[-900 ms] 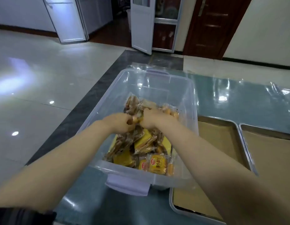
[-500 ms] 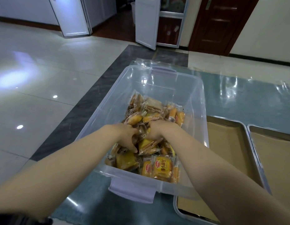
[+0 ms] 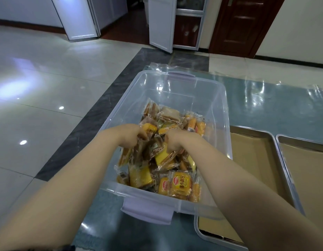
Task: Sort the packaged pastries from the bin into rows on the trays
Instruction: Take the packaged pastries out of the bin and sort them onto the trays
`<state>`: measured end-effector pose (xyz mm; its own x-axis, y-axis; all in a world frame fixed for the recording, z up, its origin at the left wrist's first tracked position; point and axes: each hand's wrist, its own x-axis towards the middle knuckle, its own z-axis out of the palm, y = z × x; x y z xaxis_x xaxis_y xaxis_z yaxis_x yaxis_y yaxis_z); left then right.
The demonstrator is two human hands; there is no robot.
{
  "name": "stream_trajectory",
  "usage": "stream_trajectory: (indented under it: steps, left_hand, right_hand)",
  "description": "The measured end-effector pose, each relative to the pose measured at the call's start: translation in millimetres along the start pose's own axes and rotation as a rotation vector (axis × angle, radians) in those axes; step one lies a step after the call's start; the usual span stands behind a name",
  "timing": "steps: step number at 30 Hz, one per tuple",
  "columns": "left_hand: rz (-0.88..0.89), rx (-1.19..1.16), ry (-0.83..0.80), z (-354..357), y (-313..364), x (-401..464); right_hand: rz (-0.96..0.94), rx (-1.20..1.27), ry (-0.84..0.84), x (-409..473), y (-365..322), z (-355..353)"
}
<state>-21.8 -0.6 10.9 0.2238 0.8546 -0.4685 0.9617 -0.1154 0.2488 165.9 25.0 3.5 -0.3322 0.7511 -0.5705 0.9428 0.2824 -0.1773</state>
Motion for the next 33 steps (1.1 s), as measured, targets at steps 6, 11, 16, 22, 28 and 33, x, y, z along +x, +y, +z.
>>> stream_trajectory:
  steps: [6,11,16,22,28,33]
  left_hand:
    - [0.031,-0.11,0.061,-5.0,-4.4,-8.7]
    - [0.046,-0.229,0.043,-8.9,-1.6,-10.6]
    - [0.057,-0.232,0.161,-12.4,1.7,-11.4]
    - [0.012,-0.135,0.37,-9.1,9.5,-5.7]
    - [0.112,0.137,0.357,11.0,23.9,6.9]
    - [0.166,0.352,0.102,28.9,32.7,17.3]
  right_hand:
    - [-0.005,0.104,0.013,-7.7,16.7,-18.4]
    - [0.043,0.136,0.081,-9.1,29.7,-24.8]
    - [0.113,0.102,0.123,-10.6,30.9,-24.4]
    - [0.201,0.076,0.065,-9.8,31.1,-18.1]
    - [0.307,0.002,0.053,-7.3,42.6,-19.9]
    - [0.369,0.093,-0.069,-2.5,48.5,-13.5]
